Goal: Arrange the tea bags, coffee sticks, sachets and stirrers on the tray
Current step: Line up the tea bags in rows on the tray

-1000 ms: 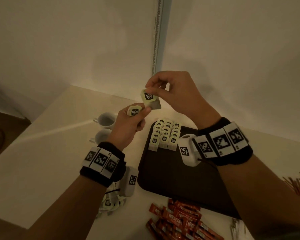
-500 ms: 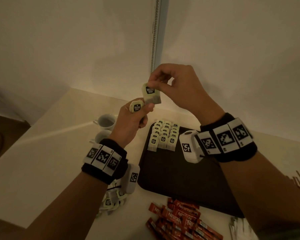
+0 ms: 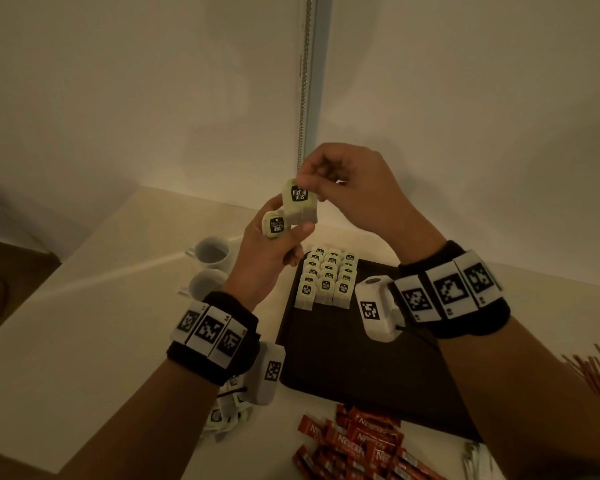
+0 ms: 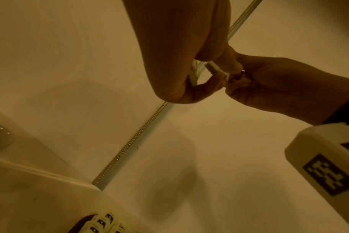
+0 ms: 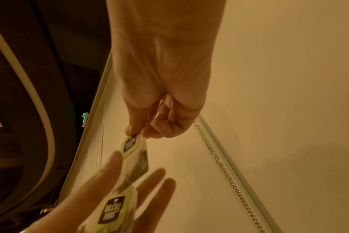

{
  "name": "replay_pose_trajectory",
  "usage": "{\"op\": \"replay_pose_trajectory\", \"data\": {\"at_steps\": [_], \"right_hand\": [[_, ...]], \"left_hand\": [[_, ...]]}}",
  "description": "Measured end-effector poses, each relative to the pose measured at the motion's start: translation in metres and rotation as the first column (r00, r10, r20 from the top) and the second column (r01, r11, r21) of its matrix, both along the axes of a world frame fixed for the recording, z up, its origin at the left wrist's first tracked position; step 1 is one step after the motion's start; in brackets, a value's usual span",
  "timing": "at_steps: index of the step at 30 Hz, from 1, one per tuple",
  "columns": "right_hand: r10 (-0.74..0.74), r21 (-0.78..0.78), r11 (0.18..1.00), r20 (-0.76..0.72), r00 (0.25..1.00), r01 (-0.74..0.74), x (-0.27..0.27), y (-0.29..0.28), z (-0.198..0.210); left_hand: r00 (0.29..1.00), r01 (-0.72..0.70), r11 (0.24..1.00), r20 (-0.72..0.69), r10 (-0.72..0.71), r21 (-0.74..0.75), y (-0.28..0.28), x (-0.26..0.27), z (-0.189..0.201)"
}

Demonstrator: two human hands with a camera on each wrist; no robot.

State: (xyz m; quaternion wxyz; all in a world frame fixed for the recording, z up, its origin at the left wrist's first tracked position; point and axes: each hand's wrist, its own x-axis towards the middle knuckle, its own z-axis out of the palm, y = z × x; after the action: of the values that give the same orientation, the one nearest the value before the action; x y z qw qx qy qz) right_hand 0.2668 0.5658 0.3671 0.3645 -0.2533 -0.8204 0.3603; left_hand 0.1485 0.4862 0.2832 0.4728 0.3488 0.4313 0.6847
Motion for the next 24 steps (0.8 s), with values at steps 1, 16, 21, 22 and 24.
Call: {"op": "replay_pose_trajectory", "data": {"at_steps": [1, 16, 21, 22, 24], "right_hand": [[0.000, -0.016, 1.000, -0.002, 1.000, 0.000, 0.001, 0.000, 0.000], [-0.129, -0.140, 0.976, 0.244, 0.961, 0.166, 0.038, 0.019, -0.072], [-0.030, -0.331, 0.901, 0.597, 0.802, 0.280, 0.053, 0.016, -0.167], [-0.014, -0.373, 0.877, 0.611, 0.791, 0.303, 0.053, 0.015, -0.182], [-0.020, -0.418, 0.837, 0.624, 0.781, 0.354, 0.052, 0.013, -0.205]], "left_hand": [[1.000, -0.013, 1.000, 0.006, 0.013, -0.012, 0.000, 0.001, 0.000], [0.969, 0.012, 0.974, 0.243, 0.044, -0.224, -0.006, -0.019, -0.019], [0.972, -0.010, 0.970, 0.225, 0.067, -0.244, -0.008, -0.030, -0.024], [0.973, -0.012, 0.968, 0.220, 0.069, -0.250, -0.007, -0.032, -0.025], [0.974, -0.012, 0.965, 0.216, 0.071, -0.263, -0.007, -0.034, -0.028]]}}
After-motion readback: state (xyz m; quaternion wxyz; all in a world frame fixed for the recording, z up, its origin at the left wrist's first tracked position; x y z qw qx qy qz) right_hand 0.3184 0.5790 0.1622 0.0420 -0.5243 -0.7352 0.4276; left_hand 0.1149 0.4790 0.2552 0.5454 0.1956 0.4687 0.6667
